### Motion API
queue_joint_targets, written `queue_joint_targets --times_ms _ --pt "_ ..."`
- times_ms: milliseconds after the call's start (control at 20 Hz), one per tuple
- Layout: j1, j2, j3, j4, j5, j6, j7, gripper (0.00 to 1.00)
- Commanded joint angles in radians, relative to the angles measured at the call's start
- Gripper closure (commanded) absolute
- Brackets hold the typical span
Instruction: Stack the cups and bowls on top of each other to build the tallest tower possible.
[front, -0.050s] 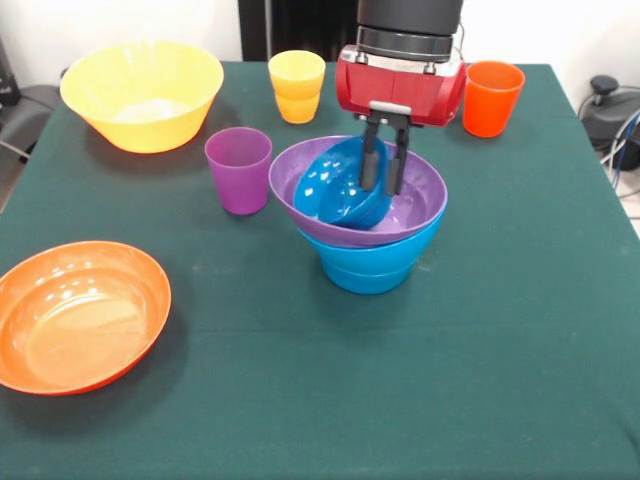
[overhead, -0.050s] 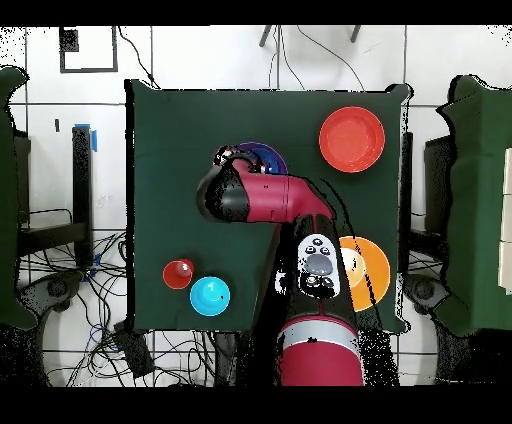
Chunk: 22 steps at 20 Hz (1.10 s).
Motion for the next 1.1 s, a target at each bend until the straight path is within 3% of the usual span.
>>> queue_joint_targets --times_ms 50,750,1100 --pt "0.014 0.017 0.064 -0.044 0.018 0.009 0.089 0.0" --pt "-0.007 0.003 0.094 -0.032 0.019 0.041 0.068 0.0" --pt "-0.085 -0.078 0.172 0.031 0.025 0.137 -0.001 0.0"
